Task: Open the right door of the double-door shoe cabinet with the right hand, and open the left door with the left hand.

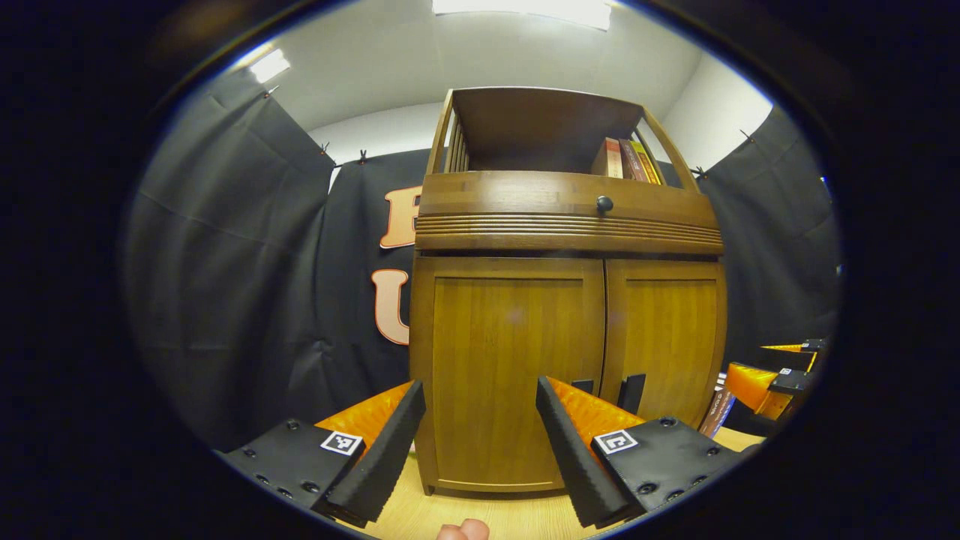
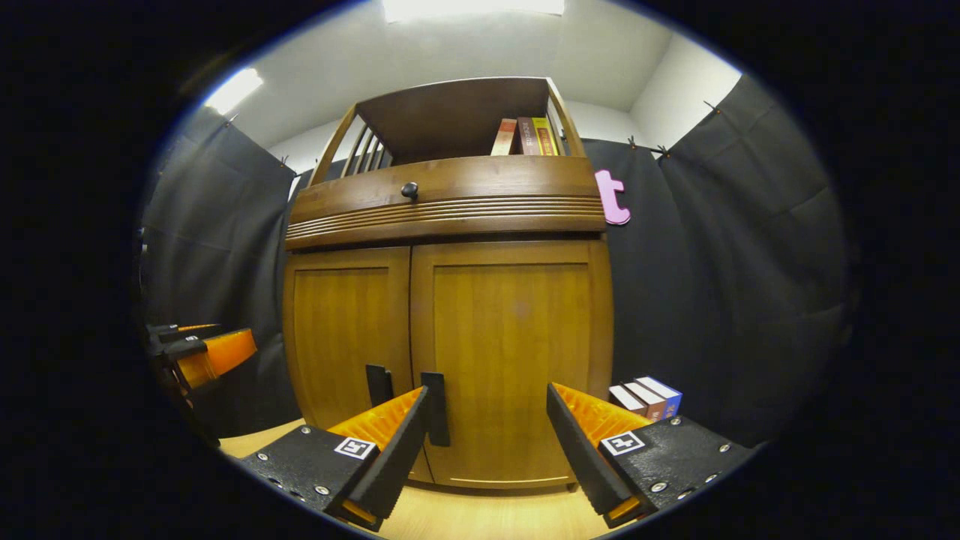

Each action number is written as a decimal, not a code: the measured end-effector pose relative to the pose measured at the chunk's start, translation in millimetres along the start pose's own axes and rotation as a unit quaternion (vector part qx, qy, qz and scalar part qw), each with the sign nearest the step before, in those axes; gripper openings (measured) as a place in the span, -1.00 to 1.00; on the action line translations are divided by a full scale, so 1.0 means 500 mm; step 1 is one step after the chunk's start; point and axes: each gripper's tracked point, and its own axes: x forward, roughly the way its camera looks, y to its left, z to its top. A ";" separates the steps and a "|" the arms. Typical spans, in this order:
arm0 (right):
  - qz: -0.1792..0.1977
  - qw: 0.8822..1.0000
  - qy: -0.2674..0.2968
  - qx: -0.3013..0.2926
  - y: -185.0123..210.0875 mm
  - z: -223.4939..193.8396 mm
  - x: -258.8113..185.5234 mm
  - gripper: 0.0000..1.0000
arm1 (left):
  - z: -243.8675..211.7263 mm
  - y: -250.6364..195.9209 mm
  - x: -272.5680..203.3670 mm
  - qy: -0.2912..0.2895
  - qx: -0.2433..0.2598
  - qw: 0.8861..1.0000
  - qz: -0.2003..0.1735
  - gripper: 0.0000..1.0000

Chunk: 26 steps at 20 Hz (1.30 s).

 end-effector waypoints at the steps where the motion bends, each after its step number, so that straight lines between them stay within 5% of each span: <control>1: 0.010 1.000 0.000 -0.003 0.018 -0.001 0.021 1.00 | 0.002 0.001 -0.002 -0.001 0.000 1.000 0.000 0.97; 3: 0.026 1.000 0.001 -0.012 0.048 -0.013 0.067 0.87 | 0.015 0.002 -0.007 -0.008 0.003 1.000 -0.001 0.96; 6: 0.038 0.999 0.014 -0.016 0.080 -0.050 0.144 1.00 | 0.021 0.018 -0.021 -0.011 0.010 1.000 0.007 0.97; 13: 0.003 0.998 0.052 -0.039 0.076 -0.151 0.283 0.87 | 0.016 0.056 -0.061 -0.007 0.011 1.000 0.026 0.94; 20: -0.011 0.998 0.038 -0.052 0.093 -0.179 0.308 0.96 | 0.022 0.080 -0.069 -0.010 0.008 0.999 0.036 0.96; 22: -0.012 0.998 0.043 -0.034 0.095 -0.183 0.307 0.48 | 0.022 0.080 -0.070 -0.009 0.006 0.999 0.033 0.96; 24: -0.010 0.999 0.047 -0.024 0.103 -0.189 0.306 0.76 | 0.025 0.081 -0.074 -0.008 0.006 0.999 0.030 0.92; 25: -0.007 0.999 0.050 -0.021 0.109 -0.192 0.308 0.19 | 0.025 0.081 -0.077 -0.008 0.007 1.000 0.029 0.92; 26: -0.001 0.999 0.052 -0.018 0.116 -0.193 0.308 0.51 | 0.026 0.082 -0.079 -0.008 0.008 1.000 0.029 0.93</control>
